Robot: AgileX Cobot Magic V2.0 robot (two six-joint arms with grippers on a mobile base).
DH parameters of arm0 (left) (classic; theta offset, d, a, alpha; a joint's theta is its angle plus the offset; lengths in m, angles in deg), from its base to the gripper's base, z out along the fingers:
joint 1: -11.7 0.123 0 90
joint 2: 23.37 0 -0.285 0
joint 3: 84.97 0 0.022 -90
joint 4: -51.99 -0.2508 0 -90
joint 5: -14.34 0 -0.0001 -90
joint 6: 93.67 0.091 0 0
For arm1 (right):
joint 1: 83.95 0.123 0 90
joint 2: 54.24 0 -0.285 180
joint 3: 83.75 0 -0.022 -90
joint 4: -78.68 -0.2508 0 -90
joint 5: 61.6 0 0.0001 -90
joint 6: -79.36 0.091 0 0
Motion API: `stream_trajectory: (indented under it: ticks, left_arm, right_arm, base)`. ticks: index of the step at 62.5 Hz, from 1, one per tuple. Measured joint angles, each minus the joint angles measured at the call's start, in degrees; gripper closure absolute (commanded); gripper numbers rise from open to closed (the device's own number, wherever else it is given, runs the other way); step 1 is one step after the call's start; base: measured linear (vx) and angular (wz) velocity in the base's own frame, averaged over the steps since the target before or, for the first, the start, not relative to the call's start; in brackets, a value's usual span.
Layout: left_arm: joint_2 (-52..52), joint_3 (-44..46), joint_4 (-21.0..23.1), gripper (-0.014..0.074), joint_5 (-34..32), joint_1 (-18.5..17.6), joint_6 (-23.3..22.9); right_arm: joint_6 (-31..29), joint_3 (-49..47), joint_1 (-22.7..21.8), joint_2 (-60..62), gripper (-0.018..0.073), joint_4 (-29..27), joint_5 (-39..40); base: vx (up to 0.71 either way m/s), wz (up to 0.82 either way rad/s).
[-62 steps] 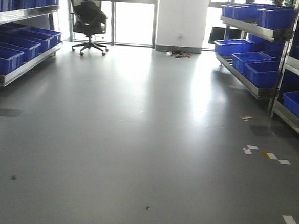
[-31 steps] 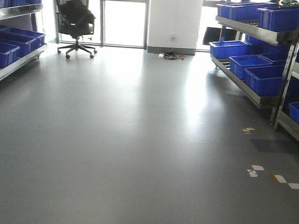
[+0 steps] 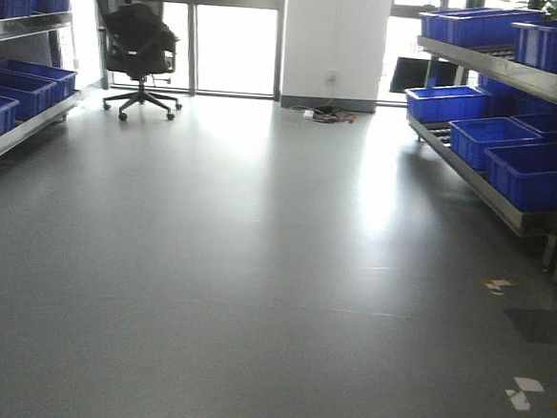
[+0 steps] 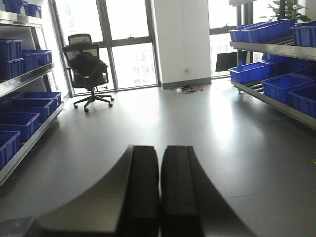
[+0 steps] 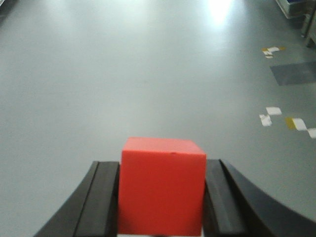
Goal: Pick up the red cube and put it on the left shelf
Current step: 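Drive the base to the shelf of blue crates holding the red cube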
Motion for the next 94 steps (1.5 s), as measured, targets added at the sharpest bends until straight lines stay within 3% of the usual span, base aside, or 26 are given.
stream_trajectory:
  ticks: [62, 94]
  left_arm:
    - [0.0, 0.0, 0.0, 0.0491, 0.0, 0.0, 0.0]
    - [0.0, 0.0, 0.0, 0.0491, 0.0, 0.0, 0.0]
  right_arm:
    - [0.0, 0.0, 0.0, 0.0, 0.0492, 0.3, 0.0]
    - [0.0, 0.0, 0.0, 0.0, 0.0492, 0.3, 0.0]
  base:
    - [0.62, 0.39]
    - [0.51, 0.76]
